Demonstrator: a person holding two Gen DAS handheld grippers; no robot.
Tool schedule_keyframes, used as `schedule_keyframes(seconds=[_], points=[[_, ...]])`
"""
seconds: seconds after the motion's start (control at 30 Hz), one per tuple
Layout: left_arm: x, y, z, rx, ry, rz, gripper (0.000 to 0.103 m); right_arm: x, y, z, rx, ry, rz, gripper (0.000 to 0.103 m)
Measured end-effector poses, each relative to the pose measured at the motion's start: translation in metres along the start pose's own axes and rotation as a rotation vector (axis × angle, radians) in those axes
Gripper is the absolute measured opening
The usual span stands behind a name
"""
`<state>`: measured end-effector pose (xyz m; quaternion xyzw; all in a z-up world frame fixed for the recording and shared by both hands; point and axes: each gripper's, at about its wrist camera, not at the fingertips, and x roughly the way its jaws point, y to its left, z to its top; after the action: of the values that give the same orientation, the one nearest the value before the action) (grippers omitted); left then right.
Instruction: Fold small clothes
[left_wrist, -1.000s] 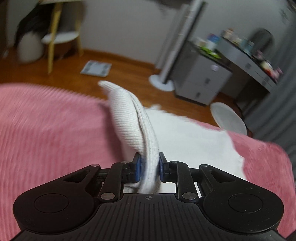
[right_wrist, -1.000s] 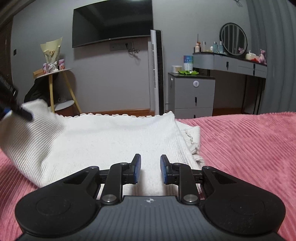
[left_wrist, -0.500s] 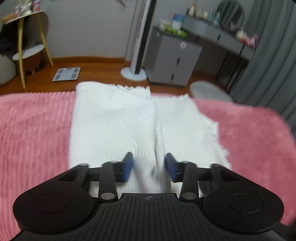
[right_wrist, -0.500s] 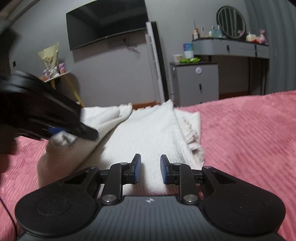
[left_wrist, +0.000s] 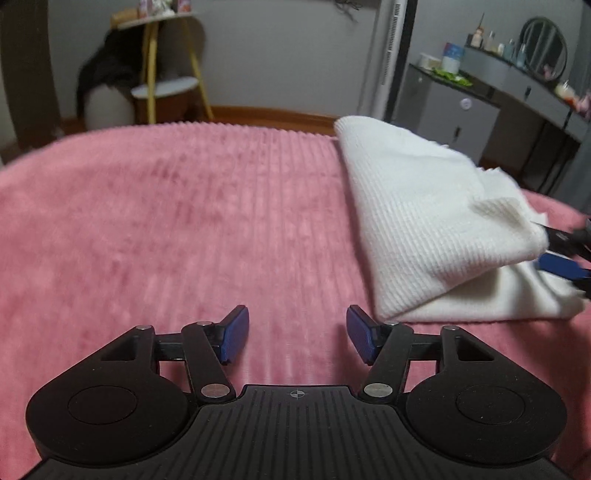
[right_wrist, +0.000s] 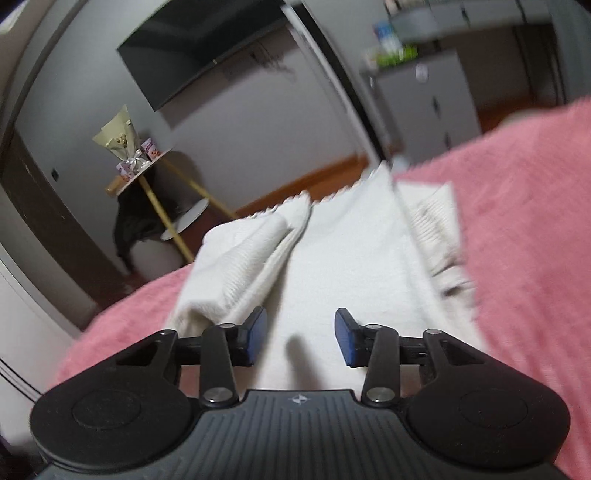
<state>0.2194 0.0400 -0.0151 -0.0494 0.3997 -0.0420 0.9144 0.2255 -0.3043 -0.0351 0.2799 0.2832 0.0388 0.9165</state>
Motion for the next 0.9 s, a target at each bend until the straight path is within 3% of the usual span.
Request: schedule_keyframes(seconds=[0.13,0.33,0.53,0.57,0.6,0.67,0.73,0.9], points=[[0.004,0.013,-0.002,-0.006,-0.012,-0.008,0.067,0.037,0.001,0.029,0.119,0.084,0.072,0.057],[0.009,0.011,-0.003,-0.032,0.003,-0.035,0.069,0.090,0.004,0.051,0.245,0.195,0.108,0.057],[0.010,0.008,-0.003,-0.028,-0.004,-0.046,0.072,0.105,0.030,0.054,0.129,0.221,0.083,0.056],[0.009,0.008,-0.004,-0.028,-0.006,-0.047,0.072,0.108,0.036,0.054,0.094,0.222,0.064,0.048],[0.009,0.008,-0.004,-0.029,-0.009,-0.047,0.072,0.109,0.043,0.054,0.052,0.215,0.035,0.033],[0.009,0.008,-0.004,-0.033,-0.011,-0.046,0.072,0.105,0.055,0.053,-0.045,0.180,-0.006,0.016],[0.007,0.009,-0.003,-0.038,-0.015,-0.050,0.072,0.091,0.075,0.051,-0.199,0.112,-0.091,0.014],[0.006,0.007,-0.003,-0.039,-0.017,-0.064,0.072,0.038,0.100,0.042,-0.507,-0.163,-0.272,0.014]])
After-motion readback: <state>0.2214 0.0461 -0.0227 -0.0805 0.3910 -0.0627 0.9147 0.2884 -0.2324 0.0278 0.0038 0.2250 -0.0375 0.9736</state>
